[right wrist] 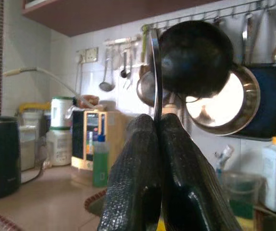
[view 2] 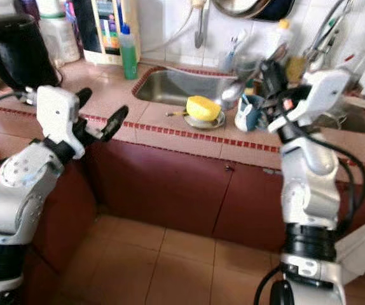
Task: Kitchen organization
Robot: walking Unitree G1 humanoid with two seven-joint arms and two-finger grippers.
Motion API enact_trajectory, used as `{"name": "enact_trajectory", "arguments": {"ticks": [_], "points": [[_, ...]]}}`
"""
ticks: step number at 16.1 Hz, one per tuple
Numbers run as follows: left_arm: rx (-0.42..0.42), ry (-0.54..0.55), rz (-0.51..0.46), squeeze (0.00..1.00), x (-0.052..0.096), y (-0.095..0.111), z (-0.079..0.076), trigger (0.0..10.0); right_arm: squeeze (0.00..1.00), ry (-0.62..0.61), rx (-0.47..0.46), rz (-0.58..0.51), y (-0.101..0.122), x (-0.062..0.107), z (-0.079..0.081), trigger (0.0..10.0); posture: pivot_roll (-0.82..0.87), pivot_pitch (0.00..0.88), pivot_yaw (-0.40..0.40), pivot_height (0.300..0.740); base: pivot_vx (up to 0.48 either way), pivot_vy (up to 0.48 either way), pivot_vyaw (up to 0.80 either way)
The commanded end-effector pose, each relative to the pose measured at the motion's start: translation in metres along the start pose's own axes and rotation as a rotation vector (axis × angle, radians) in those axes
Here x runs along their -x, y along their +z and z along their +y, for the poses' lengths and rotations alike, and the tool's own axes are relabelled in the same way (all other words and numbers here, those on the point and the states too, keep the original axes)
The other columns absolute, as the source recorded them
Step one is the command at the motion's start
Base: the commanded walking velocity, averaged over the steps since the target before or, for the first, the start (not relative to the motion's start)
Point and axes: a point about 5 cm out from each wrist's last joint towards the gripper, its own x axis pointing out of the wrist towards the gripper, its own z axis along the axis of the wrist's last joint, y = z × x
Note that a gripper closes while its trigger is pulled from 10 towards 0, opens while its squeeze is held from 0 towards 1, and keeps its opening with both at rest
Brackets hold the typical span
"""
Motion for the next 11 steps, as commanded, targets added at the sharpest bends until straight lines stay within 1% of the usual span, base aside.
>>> {"name": "enact_trajectory", "arguments": {"ticks": [1, 3, 4, 6, 11], "points": [[-0.017, -0.004, 0.004, 0.00, 0.0005, 0.0009, 0.0031, 10.0, 0.00, 0.008, -0.001, -0.024, 0.0053, -0.0040, 0.0029, 10.0, 0.03, 0.000, -0.044, 0.740, 0.000, 0.000, 0.00], [-0.028, -0.017, 0.002, 0.00, 0.0012, 0.0009, 0.0041, 10.0, 0.00, 0.006, 0.000, -0.022, 0.0045, -0.0035, 0.0030, 10.0, 0.03, 0.000, -0.039, 0.740, 0.000, 0.000, 0.00], [-0.020, -0.028, -0.001, 0.00, 0.0016, 0.0008, 0.0037, 10.0, 0.00, 0.006, 0.000, -0.022, 0.0044, -0.0033, 0.0029, 10.0, 0.03, 0.000, -0.039, 0.740, 0.000, 0.000, 0.00], [-0.037, -0.027, 0.002, 0.00, 0.0013, 0.0012, 0.0039, 10.0, 0.00, 0.004, -0.001, -0.022, 0.0043, -0.0029, 0.0029, 10.0, 0.03, 0.000, -0.035, 0.740, 0.000, 0.000, 0.00], [-0.019, -0.009, 0.005, 0.00, -0.0002, 0.0006, 0.0077, 10.0, 0.00, 0.011, 0.001, -0.015, 0.0045, -0.0012, 0.0032, 10.0, 0.03, 0.000, -0.034, 0.740, 0.000, 0.000, 0.00]]}}
